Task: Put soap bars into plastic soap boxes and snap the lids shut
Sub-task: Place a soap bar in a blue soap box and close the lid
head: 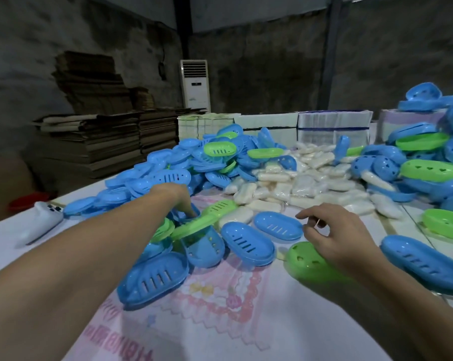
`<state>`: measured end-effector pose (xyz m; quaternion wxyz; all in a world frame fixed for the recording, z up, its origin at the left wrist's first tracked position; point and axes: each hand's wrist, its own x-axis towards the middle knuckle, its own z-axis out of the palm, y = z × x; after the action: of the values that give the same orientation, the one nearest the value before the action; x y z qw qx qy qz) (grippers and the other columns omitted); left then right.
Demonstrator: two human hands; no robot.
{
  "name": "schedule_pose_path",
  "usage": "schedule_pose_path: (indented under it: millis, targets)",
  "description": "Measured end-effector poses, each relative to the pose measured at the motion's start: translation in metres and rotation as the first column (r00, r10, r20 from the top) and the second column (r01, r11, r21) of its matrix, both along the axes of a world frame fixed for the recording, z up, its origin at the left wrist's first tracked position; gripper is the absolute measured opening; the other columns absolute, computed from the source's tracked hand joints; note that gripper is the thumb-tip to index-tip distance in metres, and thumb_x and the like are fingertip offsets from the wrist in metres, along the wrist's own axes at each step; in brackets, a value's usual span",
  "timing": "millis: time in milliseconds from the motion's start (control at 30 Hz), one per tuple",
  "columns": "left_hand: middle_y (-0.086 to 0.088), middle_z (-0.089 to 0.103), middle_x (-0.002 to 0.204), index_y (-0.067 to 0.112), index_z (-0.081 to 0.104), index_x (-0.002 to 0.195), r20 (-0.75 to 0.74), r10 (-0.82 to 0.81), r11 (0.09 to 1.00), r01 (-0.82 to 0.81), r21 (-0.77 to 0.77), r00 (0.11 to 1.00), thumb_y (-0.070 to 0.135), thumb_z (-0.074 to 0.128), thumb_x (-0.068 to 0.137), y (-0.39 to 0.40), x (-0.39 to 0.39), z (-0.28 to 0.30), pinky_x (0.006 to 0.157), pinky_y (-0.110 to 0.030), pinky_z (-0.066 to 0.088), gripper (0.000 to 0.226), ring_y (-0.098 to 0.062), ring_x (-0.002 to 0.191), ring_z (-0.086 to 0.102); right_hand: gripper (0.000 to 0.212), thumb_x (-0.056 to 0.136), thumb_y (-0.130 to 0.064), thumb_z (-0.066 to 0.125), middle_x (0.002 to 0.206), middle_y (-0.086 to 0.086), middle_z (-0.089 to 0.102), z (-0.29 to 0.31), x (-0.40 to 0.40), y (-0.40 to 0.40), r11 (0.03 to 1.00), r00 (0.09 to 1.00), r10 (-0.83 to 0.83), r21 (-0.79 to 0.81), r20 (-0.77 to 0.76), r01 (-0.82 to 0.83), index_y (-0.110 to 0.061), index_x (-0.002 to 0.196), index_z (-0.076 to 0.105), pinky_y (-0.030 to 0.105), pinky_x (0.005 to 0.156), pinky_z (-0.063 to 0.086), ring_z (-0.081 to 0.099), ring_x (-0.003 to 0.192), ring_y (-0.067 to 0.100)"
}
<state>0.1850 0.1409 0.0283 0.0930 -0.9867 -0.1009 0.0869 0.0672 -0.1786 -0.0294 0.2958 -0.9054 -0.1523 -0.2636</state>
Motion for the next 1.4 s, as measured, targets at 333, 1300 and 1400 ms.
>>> schedule_pose_path:
  millis: [333,1300,1400]
  targets:
    - [-0.011,0.066,0.110,0.010,0.065,0.116,0.446,0.009,0.846,0.231,-0.481,0.895,0.002,0.058,0.090,-0.021,0.001,-0.011,0.076,-0.039,0.050,0.028,-0.032,0.103,0.063,0.022,0.084,-0.013,0.066,0.077,-0.016,0.060,-0.001,0.004,-0.004,0.999,0.999,-0.022,0.036,-0.022,0.023,-0.028,0.099,0.072,0.030,0.074,0.035,0.054,0.084,0.015]
    - [-0.013,0.056,0.110,0.020,0.055,0.135,-0.136,-0.121,-0.830,-0.175,-0.529,0.983,0.043,0.060,0.099,-0.157,-0.066,-0.026,0.073,-0.050,0.062,0.042,-0.032,0.086,0.063,0.055,0.088,-0.044,0.058,0.135,0.007,0.059,0.000,0.063,-0.049,0.803,0.817,-0.563,-0.316,-0.125,0.505,-0.031,0.141,0.048,0.043,0.098,0.040,0.040,0.125,0.035]
    - [-0.009,0.056,0.104,0.023,0.059,0.123,-0.047,-0.167,-0.786,-0.162,-0.597,0.985,0.038,0.066,0.096,-0.160,-0.070,-0.027,0.069,-0.052,0.064,0.031,-0.032,0.082,0.068,0.059,0.091,-0.052,0.052,0.141,0.009,0.054,0.005,0.086,-0.051,0.764,0.777,-0.605,-0.402,-0.175,0.504,-0.030,0.145,0.041,0.046,0.098,0.037,0.035,0.128,0.038]
